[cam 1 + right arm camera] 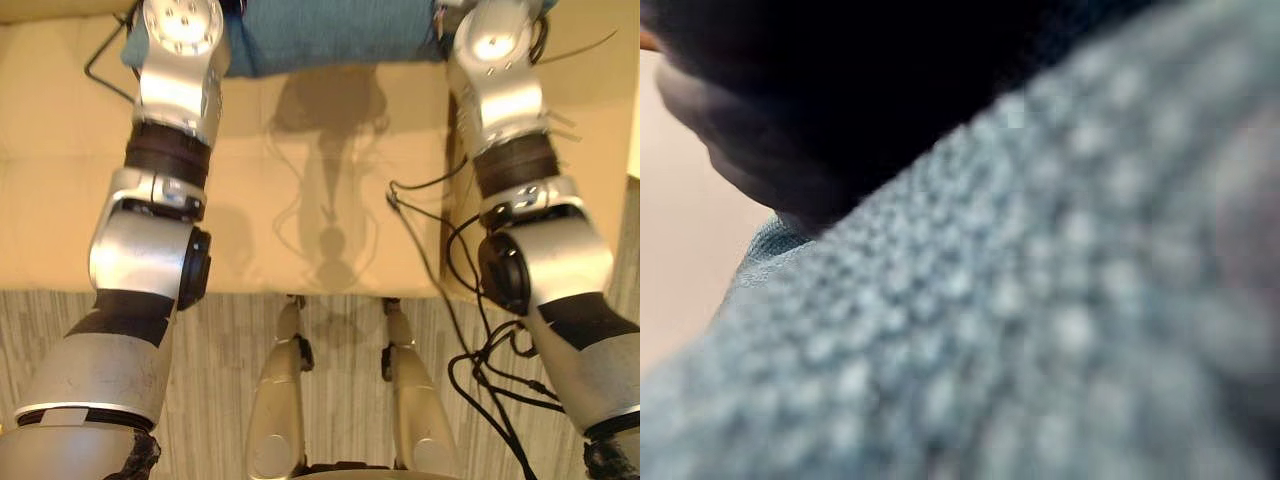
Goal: Pick up cushions and gather them together orderly.
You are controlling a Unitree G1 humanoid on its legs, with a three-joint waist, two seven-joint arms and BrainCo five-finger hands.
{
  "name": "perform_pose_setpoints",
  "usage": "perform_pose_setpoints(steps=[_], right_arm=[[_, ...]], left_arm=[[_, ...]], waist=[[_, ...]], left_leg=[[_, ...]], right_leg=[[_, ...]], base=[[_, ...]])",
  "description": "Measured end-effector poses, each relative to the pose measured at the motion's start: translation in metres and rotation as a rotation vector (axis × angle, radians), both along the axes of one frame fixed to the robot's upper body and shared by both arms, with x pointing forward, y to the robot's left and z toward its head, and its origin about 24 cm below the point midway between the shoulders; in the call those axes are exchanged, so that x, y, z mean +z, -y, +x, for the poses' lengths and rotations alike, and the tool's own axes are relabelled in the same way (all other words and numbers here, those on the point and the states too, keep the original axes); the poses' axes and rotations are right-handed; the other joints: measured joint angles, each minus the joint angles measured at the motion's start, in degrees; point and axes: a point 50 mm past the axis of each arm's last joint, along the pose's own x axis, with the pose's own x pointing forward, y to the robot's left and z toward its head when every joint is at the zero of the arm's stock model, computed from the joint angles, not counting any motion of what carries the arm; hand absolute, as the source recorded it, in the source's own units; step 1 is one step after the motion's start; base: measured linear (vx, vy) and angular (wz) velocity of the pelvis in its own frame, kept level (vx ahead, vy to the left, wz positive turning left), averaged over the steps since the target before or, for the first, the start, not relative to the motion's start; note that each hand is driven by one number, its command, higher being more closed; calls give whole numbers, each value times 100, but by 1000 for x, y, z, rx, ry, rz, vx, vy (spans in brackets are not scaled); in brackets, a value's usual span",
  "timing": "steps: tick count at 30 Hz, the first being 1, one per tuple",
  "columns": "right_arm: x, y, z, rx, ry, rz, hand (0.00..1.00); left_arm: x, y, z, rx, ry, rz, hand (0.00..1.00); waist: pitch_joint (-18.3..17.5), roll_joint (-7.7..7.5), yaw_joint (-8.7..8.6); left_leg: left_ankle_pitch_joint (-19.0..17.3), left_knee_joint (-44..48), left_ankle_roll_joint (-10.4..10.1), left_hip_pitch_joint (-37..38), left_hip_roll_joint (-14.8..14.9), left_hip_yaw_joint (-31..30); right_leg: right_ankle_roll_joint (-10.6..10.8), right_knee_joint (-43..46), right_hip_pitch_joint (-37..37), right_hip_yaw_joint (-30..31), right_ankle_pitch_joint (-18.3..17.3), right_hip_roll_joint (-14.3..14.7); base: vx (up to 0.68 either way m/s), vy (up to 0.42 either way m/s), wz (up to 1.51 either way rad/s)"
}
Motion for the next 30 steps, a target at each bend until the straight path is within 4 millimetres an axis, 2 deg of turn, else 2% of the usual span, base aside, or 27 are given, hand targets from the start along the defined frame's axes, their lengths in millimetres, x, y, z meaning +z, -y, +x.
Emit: perform_pose_setpoints(steps=[2, 6, 8, 9, 10, 12, 13, 15, 17, 19, 22, 23, 25, 26, 29, 30], right_arm=[[5, 5, 0, 5, -7, 19, 0], [0, 11, 4, 44, -41, 37, 0], [-22, 16, 14, 51, -106, 27, 0], [-39, 18, 21, 53, -158, 21, 0], [-45, 18, 22, 54, -174, 14, 0], [-76, 21, 29, 68, -239, 16, 0], [-86, 22, 31, 70, -257, 17, 0], [-115, 27, 33, 71, -304, 17, 0], [-132, 33, 32, 82, -322, 20, 0], [-145, 38, 32, 88, -342, 24, 0], [-167, 46, 28, 116, -374, 34, 0], [-181, 49, 24, 126, -387, 31, 0], [-208, 58, 10, 141, -399, 35, 0], [-215, 60, 4, 145, -399, 34, 0], [-261, 68, -33, 187, -432, 9, 0], [-291, 70, -50, 196, -502, 12, 0]], left_arm=[[4, -2, -1, -9, 3, -24, 0], [-8, -1, 8, -65, -48, -89, 0], [-37, 0, 22, -117, -129, -136, 0], [-63, -1, 31, -135, -196, -162, 0], [-71, -2, 34, -141, -217, -175, 0], [-111, -3, 44, -159, -315, -202, 0], [-125, -3, 46, -156, -350, -204, 0], [-167, -4, 50, -154, -456, -181, 0], [-187, -10, 50, -144, -504, -156, 0], [-194, -20, 49, -122, -519, -142, 0], [-187, -41, 42, -68, -477, -96, 0], [-184, -49, 36, -48, -442, -75, 0], [-188, -58, 22, -34, -386, -40, 0], [-192, -60, 17, -34, -374, -34, 0], [-234, -63, -12, -68, -377, -3, 0], [-266, -64, -26, -86, -440, -7, 0]], waist=[[35, 3, 5], [293, -1, 3], [298, -5, -3], [298, -5, 5], [298, -5, 3], [298, -5, 11], [298, -5, -5], [298, -5, -14], [297, -6, -8], [297, -6, -8], [297, -6, -5], [297, -6, -4], [296, -5, 16], [295, -4, 29], [223, -25, 46], [-105, -52, 57]], left_leg=[[17, 0, 9, -196, -2, -47], [29, 2, -2, -377, 0, -90], [30, 3, -3, -417, 6, -116], [30, 3, -4, -401, 20, -107], [30, 2, -4, -397, 20, -101], [29, 3, -5, -316, 14, -64], [29, 3, -6, -253, 9, -54], [24, 1, -10, 16, -1, -42], [-40, -1, -81, 178, 27, -52], [-123, -2, -181, 249, 40, -64], [-136, -2, -164, 326, 35, -64], [-136, -1, -164, 421, 38, -64], [-146, 2, -150, 726, 49, -61], [-149, 3, -146, 842, 49, -61], [-398, 266, -101, 1397, 22, -66], [-605, 492, -108, 1393, -9, -72]], right_leg=[[0, 0, -166, -60, 0, -1], [-1, 3, -281, -238, 1, -2], [-1, 4, -302, -304, 0, -4], [-1, 9, -285, -307, -1, -2], [-1, 24, -286, -306, -3, -1], [-11, 124, -273, -297, -31, 8], [1, 196, -248, -292, -90, -2], [-22, 438, -114, -265, -275, -6], [-33, 679, -84, -242, -415, 21], [-23, 776, -72, -213, -460, 23], [-20, 773, -14, -143, -453, 4], [-18, 773, 77, -144, -452, -7], [3, 824, 363, -147, -512, -15], [20, 896, 447, -147, -578, -20], [3, 1440, 906, -217, -1048, -47], [2, 1619, 925, -244, -1231, -81]], base=[[24, 80, 11], [37, 107, 9], [25, 118, 7], [10, 78, 2], [7, 98, -1], [-6, 103, -5], [-25, 90, -4], [-54, 61, -3], [-86, 25, -6], [-107, 17, -6], [-106, 11, -4], [-96, 0, 2], [-49, -15, 4], [-3, -49, 8], [47, -81, 22], [94, -84, 16]])
